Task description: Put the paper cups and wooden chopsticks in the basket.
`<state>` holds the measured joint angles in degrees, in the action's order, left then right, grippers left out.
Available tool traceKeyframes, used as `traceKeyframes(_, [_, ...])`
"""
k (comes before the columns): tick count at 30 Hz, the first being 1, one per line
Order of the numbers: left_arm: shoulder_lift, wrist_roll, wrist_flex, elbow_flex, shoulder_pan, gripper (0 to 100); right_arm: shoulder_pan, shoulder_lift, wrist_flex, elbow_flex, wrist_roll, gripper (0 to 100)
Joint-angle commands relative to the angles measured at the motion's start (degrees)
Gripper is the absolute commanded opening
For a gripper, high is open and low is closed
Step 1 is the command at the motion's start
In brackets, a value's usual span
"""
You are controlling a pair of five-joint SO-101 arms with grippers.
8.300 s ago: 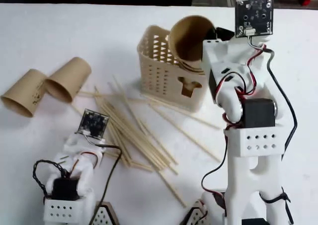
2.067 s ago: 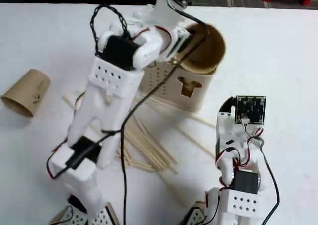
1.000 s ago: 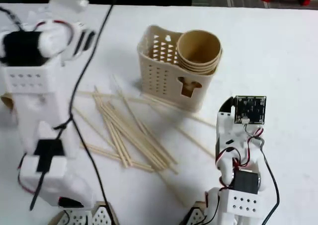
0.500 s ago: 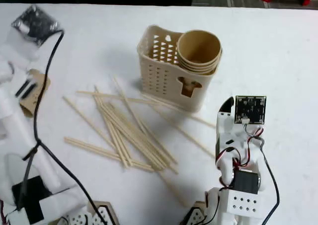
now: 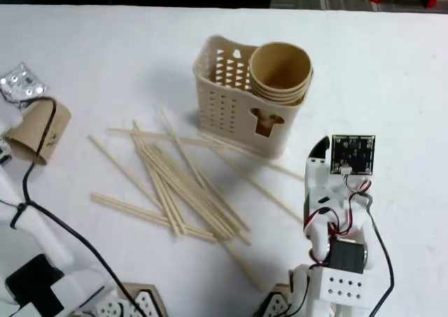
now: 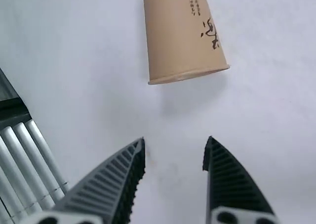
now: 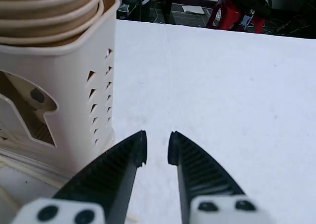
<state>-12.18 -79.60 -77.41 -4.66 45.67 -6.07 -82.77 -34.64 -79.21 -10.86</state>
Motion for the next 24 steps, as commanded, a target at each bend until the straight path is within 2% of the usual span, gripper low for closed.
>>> traceKeyframes(1, [-2.6,-14.2,13.5,-9.3,1.3,20,0.6,-0.4,1.0,0.4,0.2,8.9])
traceKeyframes(6, [-2.6,-13.9,29.4,-21.7,1.1,20,0.6,-0.7,1.3,-0.4,0.0,9.1])
traceKeyframes(11, [-2.6,-13.4,41.3,-32.0,0.2,20,0.6,-0.7,1.3,-0.5,0.0,9.1])
traceKeyframes(14, [-2.6,-9.3,47.4,-35.5,-1.0,20,0.6,-0.7,1.3,-0.5,0.0,9.1])
traceKeyframes(18, [-2.7,-3.8,49.9,-36.0,-2.9,20,2.1,-0.7,1.3,-0.7,-0.1,9.1])
traceKeyframes(24, [-9.2,3.3,48.5,-37.8,-6.7,20,2.1,-0.7,1.3,-0.7,-0.1,9.1])
